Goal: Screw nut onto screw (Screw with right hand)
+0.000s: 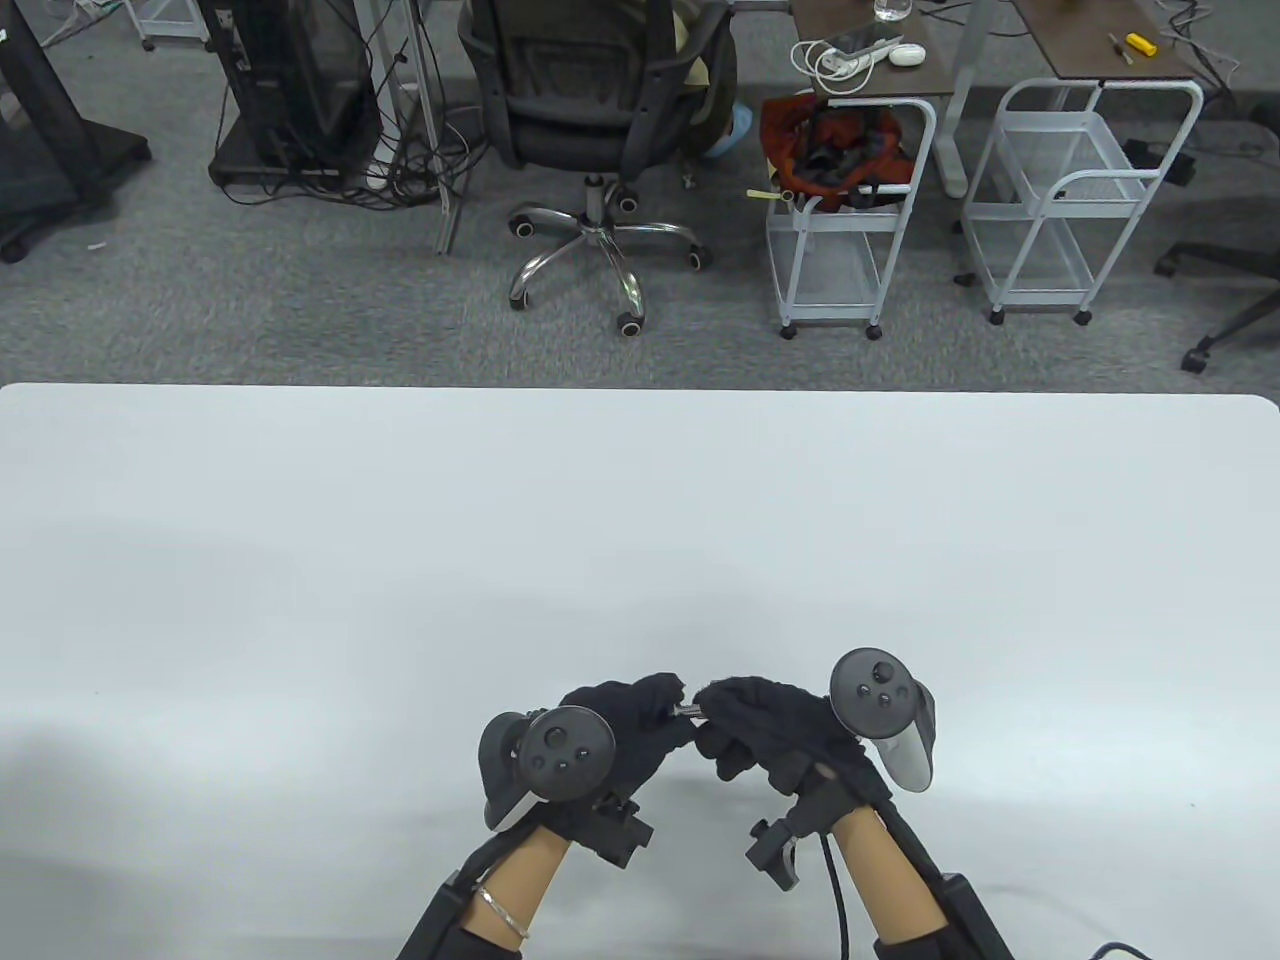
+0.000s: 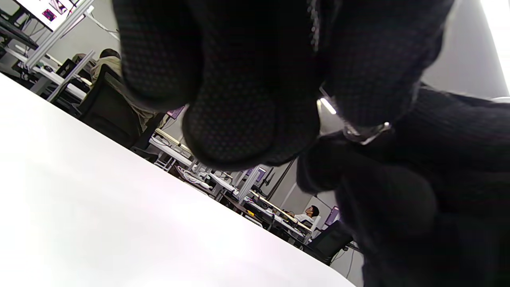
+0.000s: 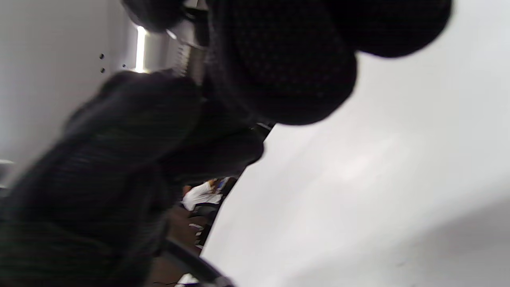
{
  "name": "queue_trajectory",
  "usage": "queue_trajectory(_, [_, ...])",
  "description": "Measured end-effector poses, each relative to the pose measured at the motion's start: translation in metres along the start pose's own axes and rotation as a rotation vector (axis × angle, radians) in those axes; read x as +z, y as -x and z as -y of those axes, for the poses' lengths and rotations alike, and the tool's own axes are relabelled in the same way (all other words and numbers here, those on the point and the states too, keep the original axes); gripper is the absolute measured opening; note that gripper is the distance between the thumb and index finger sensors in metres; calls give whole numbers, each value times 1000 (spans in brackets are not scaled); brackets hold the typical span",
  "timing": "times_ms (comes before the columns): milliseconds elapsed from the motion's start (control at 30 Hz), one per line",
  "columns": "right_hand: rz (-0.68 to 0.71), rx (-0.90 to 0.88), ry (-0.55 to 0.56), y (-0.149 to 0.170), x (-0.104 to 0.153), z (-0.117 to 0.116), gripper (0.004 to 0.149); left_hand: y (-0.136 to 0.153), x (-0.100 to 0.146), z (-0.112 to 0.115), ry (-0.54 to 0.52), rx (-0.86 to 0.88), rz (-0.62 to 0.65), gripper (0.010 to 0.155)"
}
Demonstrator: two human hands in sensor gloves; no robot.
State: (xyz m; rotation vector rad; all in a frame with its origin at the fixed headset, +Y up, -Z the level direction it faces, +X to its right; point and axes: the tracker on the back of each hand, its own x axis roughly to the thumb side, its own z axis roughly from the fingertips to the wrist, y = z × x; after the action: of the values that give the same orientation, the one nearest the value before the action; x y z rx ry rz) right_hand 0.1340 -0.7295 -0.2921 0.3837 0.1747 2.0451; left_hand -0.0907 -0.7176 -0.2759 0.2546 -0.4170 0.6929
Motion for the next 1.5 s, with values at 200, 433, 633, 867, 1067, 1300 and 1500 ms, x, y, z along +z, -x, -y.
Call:
queue_trajectory(200, [43, -24, 127, -4, 2, -2, 52, -2, 0, 2, 7, -34, 12, 47])
queue_trajectory(433, [6, -102, -60, 1, -1, 1, 57, 0, 1, 2, -1, -78, 12, 47])
queue_trajectory(633, [-18, -61, -32, 1, -1, 0, 54, -2, 0, 0, 0, -22, 28, 47])
queue_trajectory(867, [63, 3, 37, -8, -1, 0, 56, 0, 0, 1, 0, -36, 6, 47])
queue_trajectory(1067, [46, -76, -94, -7, -4, 2, 54, -1, 0, -4, -13, -21, 9, 47])
queue_trajectory(1300, [-4, 33, -14, -9, 1, 2, 59, -4, 1, -6, -13, -3, 29, 47])
queue_trajectory(1500, [69, -84, -99, -12, 1, 3, 55, -5, 2, -8, -25, -8, 10, 47])
